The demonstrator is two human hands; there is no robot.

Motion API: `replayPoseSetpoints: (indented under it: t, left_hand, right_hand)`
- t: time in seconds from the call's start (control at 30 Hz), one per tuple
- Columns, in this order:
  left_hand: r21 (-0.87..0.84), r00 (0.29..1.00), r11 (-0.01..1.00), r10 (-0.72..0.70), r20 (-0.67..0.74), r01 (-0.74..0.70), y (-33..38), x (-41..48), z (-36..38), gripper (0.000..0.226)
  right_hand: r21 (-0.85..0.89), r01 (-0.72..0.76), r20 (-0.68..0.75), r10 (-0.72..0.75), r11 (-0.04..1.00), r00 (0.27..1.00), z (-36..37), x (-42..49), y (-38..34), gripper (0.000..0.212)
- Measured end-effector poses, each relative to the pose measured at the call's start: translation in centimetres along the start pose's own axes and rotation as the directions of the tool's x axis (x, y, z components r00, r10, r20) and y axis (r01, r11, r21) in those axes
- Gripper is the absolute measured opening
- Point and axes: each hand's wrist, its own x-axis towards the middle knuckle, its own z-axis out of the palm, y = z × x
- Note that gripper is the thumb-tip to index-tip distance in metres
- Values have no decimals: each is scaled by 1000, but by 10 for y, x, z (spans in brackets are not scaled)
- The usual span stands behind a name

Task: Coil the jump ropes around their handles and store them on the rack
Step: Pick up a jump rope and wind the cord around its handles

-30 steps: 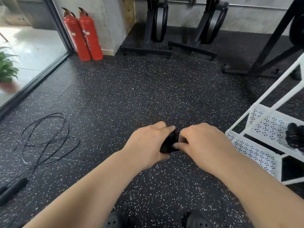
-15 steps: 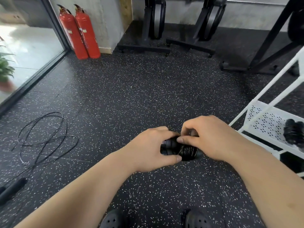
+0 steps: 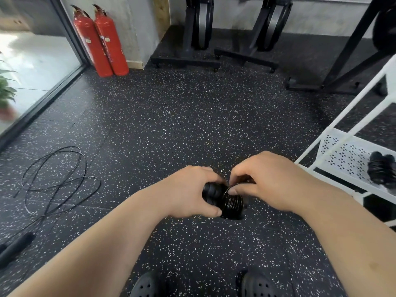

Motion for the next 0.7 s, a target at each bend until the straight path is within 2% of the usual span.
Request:
replayPoseSetpoints:
  t: [0.07, 0.2, 0.23, 0.33, 0.4, 0.5, 0.57, 0.63, 0.7]
  left_hand:
    - [-9, 999, 1000, 2, 51, -2, 1, 0, -3, 35]
    - [-151, 993, 988, 41, 112, -23, 1, -4, -12, 35]
    - [-216, 992, 976, 39, 119, -13, 1, -5, -15, 39]
    - [-389, 998, 921, 10, 68, 17, -1, -10, -25, 76]
    - [-520, 999, 854, -30, -31, 9, 0, -13, -30, 73]
    - [-741, 964, 670, -163, -208, -47, 2, -11, -30, 51]
    - [-883, 930, 456, -266, -255, -112, 5, -7, -24, 45]
    - [-954, 883, 248, -391, -260, -171, 14, -1, -17, 46]
    - [-974, 837, 61, -501, -219, -218, 28, 2, -12, 51]
  right_hand:
    - [99, 12, 23, -15, 995, 1000, 0, 0, 3, 18]
    - [398, 1, 40, -18, 917, 999, 0, 2, 9, 9]
    - [487, -9, 36, -9, 873, 999, -1, 2, 11, 7]
    - [704, -34, 2, 46, 709, 999, -5, 2, 12, 6]
    - [840, -28, -36, 107, 542, 994, -8, 2, 9, 8]
    - [955, 0, -70, 225, 297, 972, -8, 7, 2, 20]
    - [981, 42, -99, 307, 189, 946, -7, 10, -7, 26]
    - [986, 92, -139, 389, 138, 911, -4, 13, -19, 22]
    - [975, 126, -198, 464, 182, 863, 2, 15, -33, 11]
